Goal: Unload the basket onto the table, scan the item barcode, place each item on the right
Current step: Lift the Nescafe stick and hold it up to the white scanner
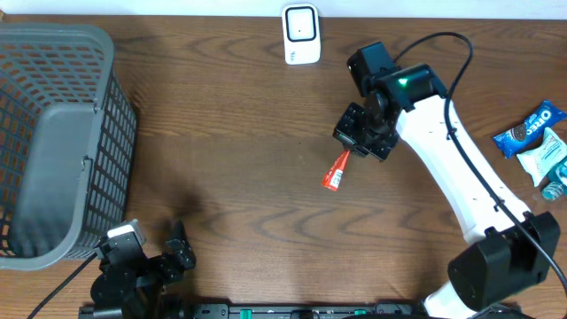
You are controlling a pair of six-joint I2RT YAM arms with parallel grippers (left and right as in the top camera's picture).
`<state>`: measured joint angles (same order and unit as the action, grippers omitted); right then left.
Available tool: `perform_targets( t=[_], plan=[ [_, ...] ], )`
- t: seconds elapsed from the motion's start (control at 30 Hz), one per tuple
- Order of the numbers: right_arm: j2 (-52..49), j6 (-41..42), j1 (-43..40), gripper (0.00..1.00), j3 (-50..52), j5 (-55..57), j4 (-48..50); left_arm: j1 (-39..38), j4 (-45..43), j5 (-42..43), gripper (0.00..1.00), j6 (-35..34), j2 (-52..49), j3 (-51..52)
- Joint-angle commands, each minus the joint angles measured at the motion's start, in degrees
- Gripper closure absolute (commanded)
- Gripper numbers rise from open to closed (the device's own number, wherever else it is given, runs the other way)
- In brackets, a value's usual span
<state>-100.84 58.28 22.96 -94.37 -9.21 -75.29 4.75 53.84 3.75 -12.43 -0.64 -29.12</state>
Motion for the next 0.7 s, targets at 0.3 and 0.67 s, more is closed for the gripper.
perform_targets(
  t=[0.3,0.67],
  plan=[
    [1.6,9.2,0.4,0.99,-0.7,0.8,-1.7,0.0,0.1,0.1,0.02,-0.3,0.1,0.0],
    [1.5,-34.1,3.2,0.98,-0.7,3.6,28.7,0.0,0.1,0.1,0.02,-0.3,0.1,0.0]
  ],
)
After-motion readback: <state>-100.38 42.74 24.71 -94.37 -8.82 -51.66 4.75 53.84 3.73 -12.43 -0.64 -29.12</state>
